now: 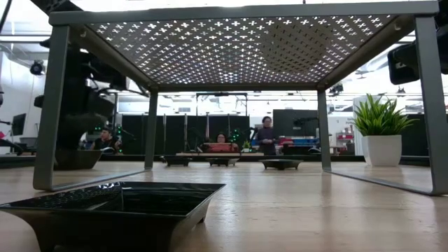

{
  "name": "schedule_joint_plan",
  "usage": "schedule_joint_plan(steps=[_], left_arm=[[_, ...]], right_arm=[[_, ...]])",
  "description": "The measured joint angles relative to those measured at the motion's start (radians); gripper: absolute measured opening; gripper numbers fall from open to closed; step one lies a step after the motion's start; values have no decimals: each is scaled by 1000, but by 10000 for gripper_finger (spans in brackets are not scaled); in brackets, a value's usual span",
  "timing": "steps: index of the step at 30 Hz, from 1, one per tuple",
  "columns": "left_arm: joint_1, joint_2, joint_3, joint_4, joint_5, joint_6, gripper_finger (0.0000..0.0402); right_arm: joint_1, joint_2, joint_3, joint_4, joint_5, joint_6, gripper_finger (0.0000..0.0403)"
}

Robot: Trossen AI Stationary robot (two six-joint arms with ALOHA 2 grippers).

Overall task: Pick & Place Mini shaped plates
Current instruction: Stack the top black distorted square plate on top of the black distorted square plate on the shelf

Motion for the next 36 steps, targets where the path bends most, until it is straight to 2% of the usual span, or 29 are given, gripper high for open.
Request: schedule_joint_plan(steps=[4,9,11,18,27,33,36], left_arm=[[0,7,-14,1,21,0,126],[0,-3,-25,5,12,45,35],[-2,-11,-27,1,-3,62,11],[-15,-98,19,-16,-46,59,1],[-43,-264,156,-36,-178,60,0],[-56,-347,263,-31,-297,58,0],[-68,-378,298,36,-379,32,0]], right_arm=[[0,0,0,0,0,-1,8],[0,0,0,0,0,0,8],[0,0,0,0,0,-1,8],[0,0,0,0,0,0,8],[0,0,0,0,0,-1,8],[0,0,0,5,0,2,8],[0,0,0,35,1,51,8]])
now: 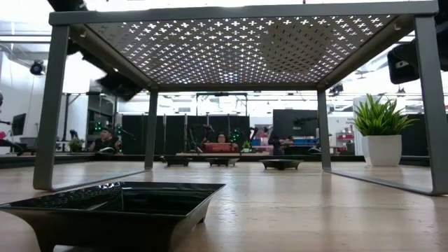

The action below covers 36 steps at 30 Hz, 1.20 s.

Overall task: Pick & Place Mini shaped plates
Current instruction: Stack the top black distorted square plate on top of the black distorted square plate on the shelf

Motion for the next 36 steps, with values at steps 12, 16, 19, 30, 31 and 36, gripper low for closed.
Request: schedule_joint_plan(steps=[12,16,19,30,31,36], left_arm=[[-121,34,-23,581,-131,262,0],[-167,86,-26,739,-171,308,0],[-197,134,-31,863,-175,383,0],[-247,301,-32,1193,-223,526,0],[-249,317,-32,1231,-222,539,0],[-254,389,-26,1387,-210,597,0]], right_arm=[[0,0,0,302,1,183,8],[0,4,0,377,28,164,8],[0,24,0,392,124,93,8],[-1,221,56,446,434,-38,70],[-2,248,70,453,461,-58,77],[-3,402,161,470,504,-196,108]])
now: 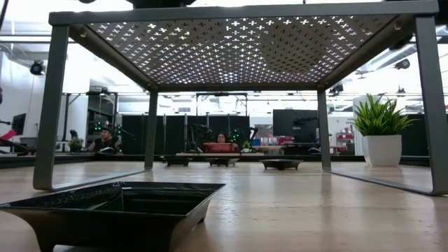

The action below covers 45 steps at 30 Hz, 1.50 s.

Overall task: Pick & Place Mini shaped plates
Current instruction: Stack the top black distorted square plate on top of the black distorted square plate on the shelf

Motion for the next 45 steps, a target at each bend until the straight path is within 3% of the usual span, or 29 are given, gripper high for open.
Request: schedule_joint_plan(steps=[8,16,20,25,31,45], left_arm=[[-12,108,58,123,56,65,0],[-49,226,180,165,37,276,0],[-68,275,253,165,-25,407,0],[-86,339,338,165,-36,530,0],[-101,389,400,165,-38,628,0],[-105,400,430,175,-35,632,0]], right_arm=[[-30,240,171,-2,87,-143,111],[-150,415,302,0,90,-90,92],[-190,481,334,1,89,-63,86],[-234,555,352,140,83,-104,86],[-253,606,352,262,-5,-149,102],[-279,679,351,451,-65,-174,128]])
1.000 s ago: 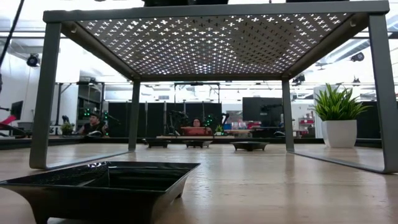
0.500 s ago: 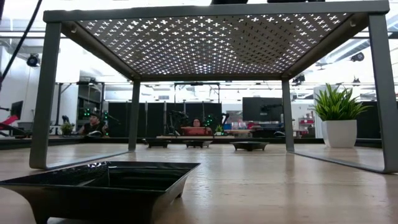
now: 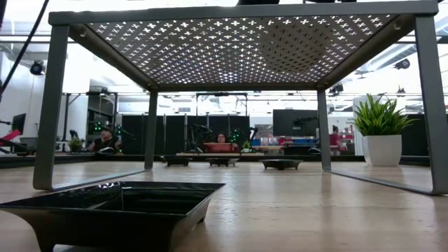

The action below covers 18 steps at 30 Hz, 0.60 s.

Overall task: Pick & Place Mini shaped plates
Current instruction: Stack the top black distorted square plate on top of the black distorted square plate on the shelf

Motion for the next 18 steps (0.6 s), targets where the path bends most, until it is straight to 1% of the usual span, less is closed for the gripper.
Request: schedule_joint_plan(steps=[4,9,14,18], left_arm=[[-3,0,-1,0,8,-1,0],[-3,0,-2,1,23,-22,0],[-8,0,-7,1,31,-17,0],[-12,0,-10,1,19,-8,0]], right_arm=[[-14,12,0,13,-5,30,132],[-39,41,9,21,-75,63,140],[-51,75,35,18,-75,43,146],[-53,83,51,17,-72,25,141]])
